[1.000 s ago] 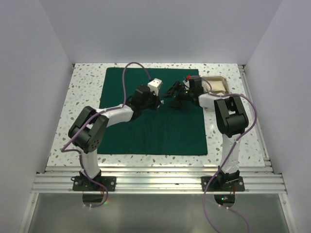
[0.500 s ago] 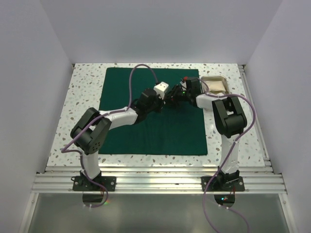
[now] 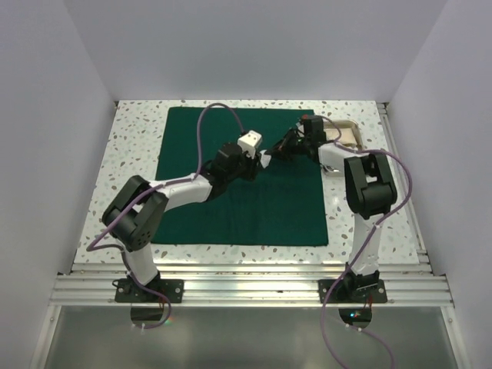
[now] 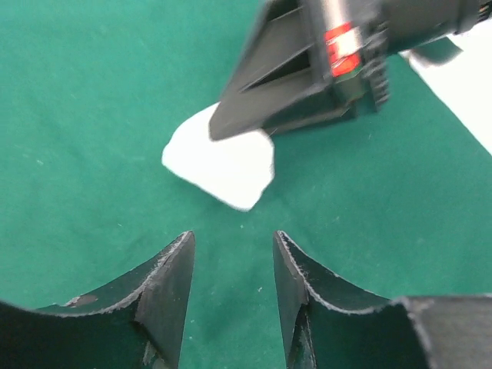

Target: Prepare the surgical pack

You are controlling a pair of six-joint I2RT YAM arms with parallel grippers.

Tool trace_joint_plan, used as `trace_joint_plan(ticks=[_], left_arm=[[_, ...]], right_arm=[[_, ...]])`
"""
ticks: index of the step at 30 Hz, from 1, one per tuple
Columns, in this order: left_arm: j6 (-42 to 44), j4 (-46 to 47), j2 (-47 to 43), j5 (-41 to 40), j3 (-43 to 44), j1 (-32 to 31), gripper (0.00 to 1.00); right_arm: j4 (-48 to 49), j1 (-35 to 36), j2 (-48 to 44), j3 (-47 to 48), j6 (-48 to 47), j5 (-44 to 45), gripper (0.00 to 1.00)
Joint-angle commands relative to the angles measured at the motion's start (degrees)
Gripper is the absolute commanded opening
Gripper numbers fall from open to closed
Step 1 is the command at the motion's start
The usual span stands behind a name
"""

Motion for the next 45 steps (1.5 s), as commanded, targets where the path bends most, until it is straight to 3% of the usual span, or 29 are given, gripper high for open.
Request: trace_joint_plan(ticks=[1,9,14,24,27,28,32,36,45], left_arm=[[-2.31,0.56,-4.54,-3.3,0.79,-0.13,0.5],[-8.2,-4.36,-7.35,-5.16,0.08,-0.04,0.55],[-9.87,-8.06,-9.19,-7.7,0.0,-0.12,0.55],[-16.28,-11.4,-16.4,-6.83,-7.55,4.78,0.55],[-17.26,-11.41,-17.54,-4.55,-9.4,6.55,0.55],[-17.26,-11.32,-18.16,-4.46,-9.93,6.73,0.55],[-16.82,-10.35,-20.01,-5.16,-12.04,6.99,0.55],[-16.56,-10.7,-20.62,-4.72,-12.66,6.99,0.55],[-16.56,-9.56,-21.77,-2.52,-14.5,6.91,0.55]], right_arm=[[-6.59,-6.79,-9.12,1.2,-5.91,6.1,0.0],[-10.99,-21.56,-18.71,-5.4,-11.36,19.71,0.0],[-16.79,-23.77,-18.02,-2.07,-16.29,27.19,0.0],[-19.43,-24.39,-8.79,5.75,-20.15,19.56,0.0],[-24.18,-24.39,-7.03,8.04,-22.62,22.19,0.12],[-24.97,-24.3,-7.37,7.96,-22.97,22.98,0.29],[-24.53,-24.3,-10.53,5.68,-24.81,28.07,0.43],[-27.94,-24.39,-11.68,8.9,-30.33,34.48,0.44],[-36.92,-24.3,-6.86,21.23,-42.39,39.42,0.51]])
